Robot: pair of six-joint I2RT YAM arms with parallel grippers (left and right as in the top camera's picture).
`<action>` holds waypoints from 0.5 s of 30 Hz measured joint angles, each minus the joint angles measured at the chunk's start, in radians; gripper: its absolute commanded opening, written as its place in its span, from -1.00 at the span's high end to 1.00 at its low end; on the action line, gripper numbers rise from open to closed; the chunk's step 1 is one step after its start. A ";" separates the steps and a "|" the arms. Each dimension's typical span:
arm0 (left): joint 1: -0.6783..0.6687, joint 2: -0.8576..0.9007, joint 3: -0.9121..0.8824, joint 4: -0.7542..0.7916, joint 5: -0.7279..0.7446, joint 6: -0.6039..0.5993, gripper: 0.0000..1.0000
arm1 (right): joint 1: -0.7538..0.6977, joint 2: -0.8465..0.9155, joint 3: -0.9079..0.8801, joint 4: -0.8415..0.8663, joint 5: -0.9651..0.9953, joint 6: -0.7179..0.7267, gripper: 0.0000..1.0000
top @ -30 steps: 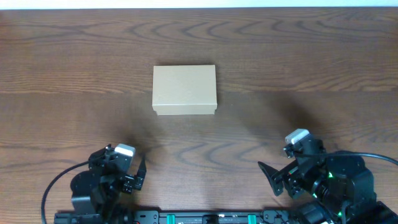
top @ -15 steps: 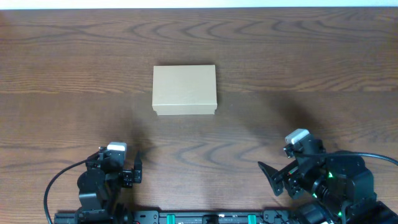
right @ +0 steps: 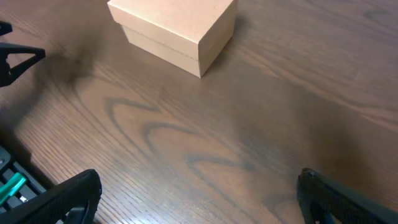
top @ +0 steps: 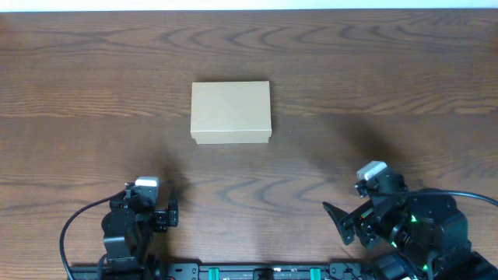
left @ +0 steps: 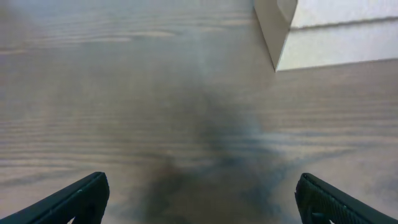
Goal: Pack container
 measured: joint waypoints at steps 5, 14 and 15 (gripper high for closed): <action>0.000 0.000 0.000 -0.003 -0.011 0.000 -0.91 | 0.000 0.000 0.000 0.000 0.000 0.000 -0.99; 0.000 0.000 0.000 -0.003 -0.014 0.000 -0.91 | 0.000 0.000 0.000 0.000 0.000 0.000 -0.98; 0.000 0.000 0.000 -0.003 -0.015 0.000 -0.91 | 0.000 0.000 0.000 0.000 0.000 0.000 -0.99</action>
